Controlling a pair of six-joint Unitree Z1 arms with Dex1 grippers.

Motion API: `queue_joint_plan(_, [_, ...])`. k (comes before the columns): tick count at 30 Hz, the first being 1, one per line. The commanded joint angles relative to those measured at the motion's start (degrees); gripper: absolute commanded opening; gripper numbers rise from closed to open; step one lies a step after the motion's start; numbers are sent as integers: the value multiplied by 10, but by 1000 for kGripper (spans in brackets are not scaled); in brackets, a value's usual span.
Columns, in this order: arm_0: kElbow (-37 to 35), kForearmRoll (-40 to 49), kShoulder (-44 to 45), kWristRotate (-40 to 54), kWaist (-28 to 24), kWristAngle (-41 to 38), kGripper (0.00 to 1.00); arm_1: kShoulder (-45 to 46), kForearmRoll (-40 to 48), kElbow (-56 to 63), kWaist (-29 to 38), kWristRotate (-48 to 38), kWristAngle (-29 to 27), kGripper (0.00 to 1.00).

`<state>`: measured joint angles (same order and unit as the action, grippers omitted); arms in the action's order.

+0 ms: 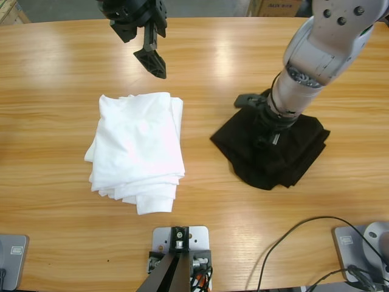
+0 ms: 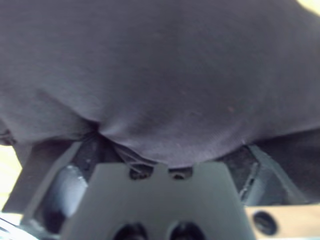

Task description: Fold clothes

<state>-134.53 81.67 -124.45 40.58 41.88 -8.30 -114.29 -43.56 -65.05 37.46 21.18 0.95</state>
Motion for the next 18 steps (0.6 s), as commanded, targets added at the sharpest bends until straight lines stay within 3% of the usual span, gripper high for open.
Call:
queue_joint_plan(1, [41, 7, 11, -6, -4, 7, 922, -20, -15, 24, 22, 117, -38, 780])
queue_joint_plan(11, [58, 5, 11, -327, -5, -15, 927, 54, -31, 28, 34, 144, -16, 774])
queue_joint_plan(14, [40, 2, 12, -432, -4, -40, 923, 171, -45, 24, 34, 94, 19, 728])
queue_joint_plan(18, [4, 2, 6, -561, 6, -106, 928, 314, -43, 9, 21, -83, 26, 724])
